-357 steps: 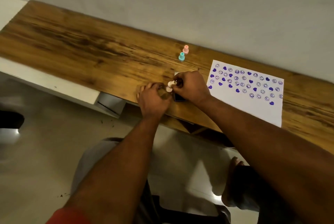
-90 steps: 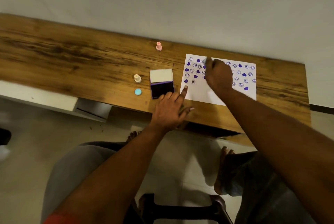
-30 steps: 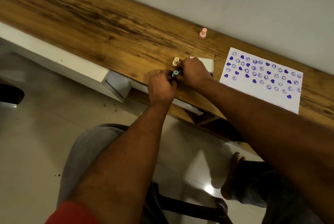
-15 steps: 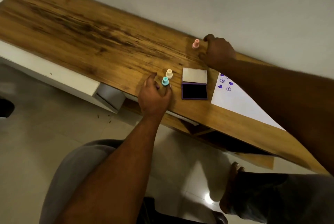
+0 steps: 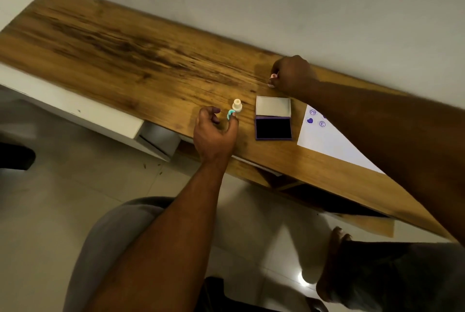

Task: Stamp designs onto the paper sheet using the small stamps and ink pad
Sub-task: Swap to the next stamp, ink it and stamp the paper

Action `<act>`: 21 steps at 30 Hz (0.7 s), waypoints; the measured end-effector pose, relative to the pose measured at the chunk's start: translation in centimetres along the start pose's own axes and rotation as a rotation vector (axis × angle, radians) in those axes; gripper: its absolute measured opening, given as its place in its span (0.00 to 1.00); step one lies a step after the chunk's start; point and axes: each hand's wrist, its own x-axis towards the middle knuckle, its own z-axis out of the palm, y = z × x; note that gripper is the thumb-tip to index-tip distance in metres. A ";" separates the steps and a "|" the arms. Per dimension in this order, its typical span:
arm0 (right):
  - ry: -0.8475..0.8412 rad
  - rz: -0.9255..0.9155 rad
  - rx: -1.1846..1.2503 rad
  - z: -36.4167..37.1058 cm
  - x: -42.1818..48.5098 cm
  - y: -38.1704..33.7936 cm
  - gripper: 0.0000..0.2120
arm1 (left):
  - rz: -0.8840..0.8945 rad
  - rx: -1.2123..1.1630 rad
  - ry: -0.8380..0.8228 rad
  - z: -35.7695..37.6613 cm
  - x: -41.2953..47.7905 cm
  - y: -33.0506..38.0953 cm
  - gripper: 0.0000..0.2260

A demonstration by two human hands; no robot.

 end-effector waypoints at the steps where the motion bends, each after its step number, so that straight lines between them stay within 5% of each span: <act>1: 0.019 -0.016 0.015 -0.3 -0.7 -0.1 0.14 | 0.013 -0.011 0.009 -0.1 -0.1 0.2 0.17; 5: 0.145 -0.043 0.154 -1.7 -3.9 -0.8 0.16 | 0.160 0.038 -0.077 -0.2 -1.2 1.3 0.18; 11: 0.053 -0.192 0.227 -1.2 -10.1 -2.9 0.15 | 0.353 0.152 -0.275 -1.2 -2.9 2.6 0.24; 21: -0.055 -0.252 0.239 2.3 -13.8 -5.0 0.14 | 0.329 0.269 -0.316 -3.2 -4.1 1.4 0.18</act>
